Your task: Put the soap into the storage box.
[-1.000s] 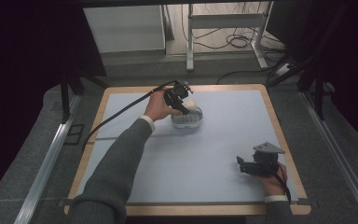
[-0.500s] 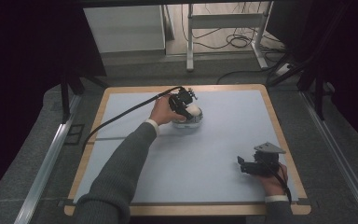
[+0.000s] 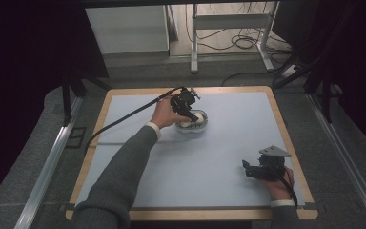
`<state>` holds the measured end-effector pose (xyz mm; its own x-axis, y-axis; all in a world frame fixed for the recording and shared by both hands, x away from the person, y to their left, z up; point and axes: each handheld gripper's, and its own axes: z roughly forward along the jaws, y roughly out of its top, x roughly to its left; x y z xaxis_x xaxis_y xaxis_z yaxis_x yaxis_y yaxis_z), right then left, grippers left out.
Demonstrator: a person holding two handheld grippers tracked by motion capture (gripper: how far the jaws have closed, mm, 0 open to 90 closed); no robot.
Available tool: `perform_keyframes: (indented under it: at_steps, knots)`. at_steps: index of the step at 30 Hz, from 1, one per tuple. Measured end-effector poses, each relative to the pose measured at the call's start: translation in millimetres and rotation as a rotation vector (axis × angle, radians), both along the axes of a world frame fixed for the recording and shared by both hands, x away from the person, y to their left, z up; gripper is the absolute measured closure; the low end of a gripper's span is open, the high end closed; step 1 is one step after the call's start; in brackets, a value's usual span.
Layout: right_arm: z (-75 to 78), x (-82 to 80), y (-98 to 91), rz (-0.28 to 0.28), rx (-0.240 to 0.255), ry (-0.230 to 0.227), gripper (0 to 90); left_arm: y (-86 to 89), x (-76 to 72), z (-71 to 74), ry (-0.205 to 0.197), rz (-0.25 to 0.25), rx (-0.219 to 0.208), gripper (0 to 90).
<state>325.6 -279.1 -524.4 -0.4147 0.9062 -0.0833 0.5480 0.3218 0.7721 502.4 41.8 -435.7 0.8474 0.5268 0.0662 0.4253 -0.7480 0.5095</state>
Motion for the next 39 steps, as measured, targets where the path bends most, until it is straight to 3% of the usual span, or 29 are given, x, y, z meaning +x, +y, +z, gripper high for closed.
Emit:
perform_keyframes:
  at_steps: [2,8,10,13,19,22,23,25,29,30,34,35,36,37,39]
  knots:
    - [-0.1,0.0,0.3,0.001,0.001,0.0,6.6,6.4,-5.5,7.7,-0.02,0.012,-0.017,36.4]
    - [-0.3,-0.5,3.1,0.002,-0.004,-0.006,6.8,20.3,-21.9,18.4,-0.015,0.044,-0.089,33.0]
    - [-0.7,-0.4,3.8,0.005,-0.004,-0.003,6.8,26.6,-28.4,19.6,-0.023,0.045,-0.097,31.8]
    - [-0.7,-0.6,4.2,0.006,-0.004,-0.002,6.8,38.4,-37.3,20.2,0.004,0.056,-0.145,29.9]
    - [-0.2,-0.8,4.8,0.005,-0.008,-0.004,6.8,61.3,-56.7,15.2,-0.013,0.085,-0.183,29.2]
    - [-0.3,-0.8,4.8,0.005,-0.009,-0.004,6.8,88.5,-75.2,7.3,-0.004,0.137,-0.259,29.4]
    - [-0.3,-0.8,4.8,0.005,-0.009,-0.004,6.8,88.5,-75.2,7.3,-0.004,0.137,-0.259,29.4]
    - [-1.1,-0.6,5.4,0.008,-0.013,0.0,6.8,104.3,-86.1,1.3,-0.005,0.163,-0.284,29.5]
    - [-0.8,-1.0,6.3,0.007,-0.012,-0.001,6.8,127.8,-107.5,-11.9,-0.02,0.222,-0.282,29.0]
    - [-0.6,-1.2,6.9,0.005,-0.016,-0.002,6.8,139.5,-119.2,-21.6,-0.015,0.247,-0.31,29.0]
    - [-1.3,-1.9,10.3,0.014,-0.025,0.0,6.8,158.6,-141.2,-44.6,-0.014,0.294,-0.297,28.7]
    - [-1.5,-2.0,11.5,0.017,-0.026,-0.001,6.8,158.6,-141.2,-44.6,-0.014,0.294,-0.297,28.2]
    - [-1.5,-2.1,12.5,0.019,-0.027,-0.001,6.8,169.0,-151.8,-55.3,-0.011,0.316,-0.302,28.2]
    - [-1.5,-2.1,12.5,0.019,-0.027,-0.001,6.8,169.0,-151.8,-55.3,-0.011,0.316,-0.302,27.9]
    - [-1.4,-2.5,13.7,0.02,-0.029,-0.003,6.8,183.9,-164.3,-68.6,0.004,0.347,-0.322,27.6]
